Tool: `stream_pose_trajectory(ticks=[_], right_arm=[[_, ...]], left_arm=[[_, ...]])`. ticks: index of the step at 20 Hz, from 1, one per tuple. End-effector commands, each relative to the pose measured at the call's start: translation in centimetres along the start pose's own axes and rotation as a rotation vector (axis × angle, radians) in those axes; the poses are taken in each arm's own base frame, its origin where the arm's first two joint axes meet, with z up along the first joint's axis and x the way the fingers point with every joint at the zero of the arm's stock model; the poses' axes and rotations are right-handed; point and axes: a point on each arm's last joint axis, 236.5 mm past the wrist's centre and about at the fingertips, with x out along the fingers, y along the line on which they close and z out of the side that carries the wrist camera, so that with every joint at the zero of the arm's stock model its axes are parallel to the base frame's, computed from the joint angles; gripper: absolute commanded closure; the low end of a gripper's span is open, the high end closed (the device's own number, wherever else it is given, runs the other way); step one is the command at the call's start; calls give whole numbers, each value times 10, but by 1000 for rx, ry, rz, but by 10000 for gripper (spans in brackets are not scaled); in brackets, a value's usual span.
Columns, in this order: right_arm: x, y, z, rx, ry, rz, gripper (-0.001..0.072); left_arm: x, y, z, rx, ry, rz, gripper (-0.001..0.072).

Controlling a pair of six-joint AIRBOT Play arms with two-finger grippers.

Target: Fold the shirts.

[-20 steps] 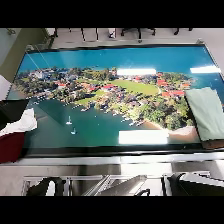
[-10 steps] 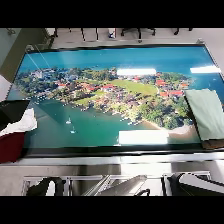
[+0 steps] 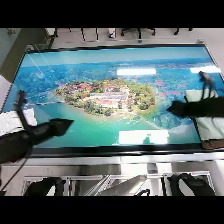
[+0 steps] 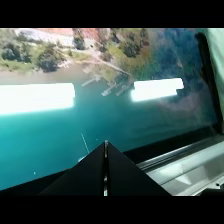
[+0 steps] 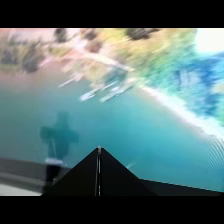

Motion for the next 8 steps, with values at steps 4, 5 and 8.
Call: stream_pose_trajectory(ticks=[4, 5, 8], right_arm=[[18, 31, -76, -109, 148, 68, 690], [18, 31, -76, -108, 150, 68, 690], [18, 31, -76, -108, 150, 68, 690]], left_arm=[[24, -14, -27, 9, 40, -57, 691], [24, -14, -27, 9, 39, -57, 691], [24, -14, -27, 9, 41, -58, 691]])
